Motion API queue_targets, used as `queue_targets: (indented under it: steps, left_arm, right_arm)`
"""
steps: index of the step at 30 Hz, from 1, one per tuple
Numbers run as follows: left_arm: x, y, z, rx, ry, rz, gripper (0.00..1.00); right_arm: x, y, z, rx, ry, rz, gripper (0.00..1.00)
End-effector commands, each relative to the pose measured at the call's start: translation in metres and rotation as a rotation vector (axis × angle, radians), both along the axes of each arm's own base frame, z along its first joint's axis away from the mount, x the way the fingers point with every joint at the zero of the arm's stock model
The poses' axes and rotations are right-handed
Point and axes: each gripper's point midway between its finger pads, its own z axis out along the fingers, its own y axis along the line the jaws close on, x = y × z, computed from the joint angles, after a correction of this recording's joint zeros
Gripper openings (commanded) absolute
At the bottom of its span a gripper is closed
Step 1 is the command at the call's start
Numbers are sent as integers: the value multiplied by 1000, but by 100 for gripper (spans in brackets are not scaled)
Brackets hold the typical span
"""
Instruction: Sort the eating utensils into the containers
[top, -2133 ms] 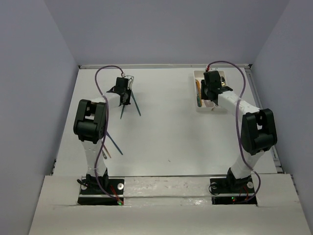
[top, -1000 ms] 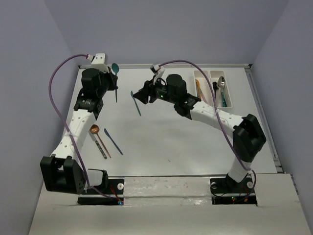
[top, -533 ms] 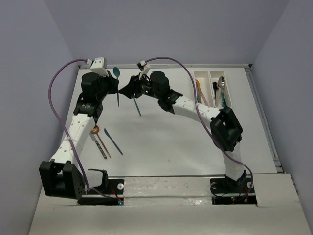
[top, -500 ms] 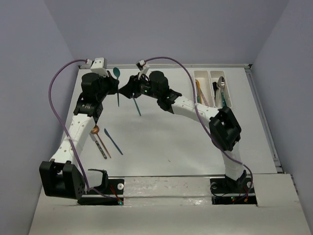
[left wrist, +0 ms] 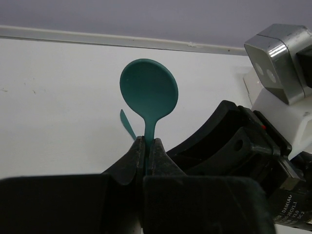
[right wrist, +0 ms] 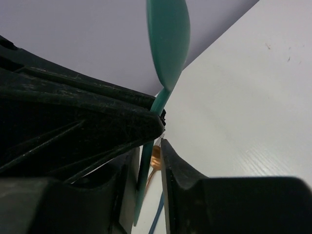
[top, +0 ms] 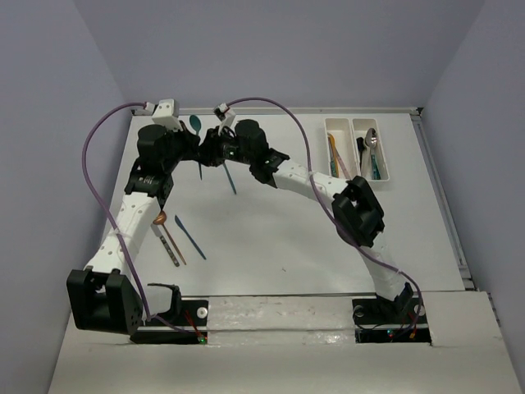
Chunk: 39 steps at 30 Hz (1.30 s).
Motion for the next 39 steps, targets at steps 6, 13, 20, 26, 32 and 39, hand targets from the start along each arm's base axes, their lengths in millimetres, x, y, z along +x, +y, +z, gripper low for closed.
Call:
queue_targets:
  steps: [6,13,20,26,32,39]
  left_arm:
    - [-2,1,17,-6,-73,8,0]
    - [-4,7,13,68,-81,6,99]
    - [-6,17,22,121,-100,23,99]
    - [-1,30,11,108,-91,35,99]
    - [-1,32,3,111,-80,17,99]
    - [1,35,-5,108,-80,11,99]
  right_arm:
    - [-10,6,20,33,-17,24,0]
    - [-11,-45,37,0,-28,39,0]
    - [39,-215,9,-145,79,-133,0]
    - [77,-424,-50,-318,262,-406,0]
    - [115,-527,-87,-330,371,-579,0]
    - [130,-551,-126,-429,395,-631,0]
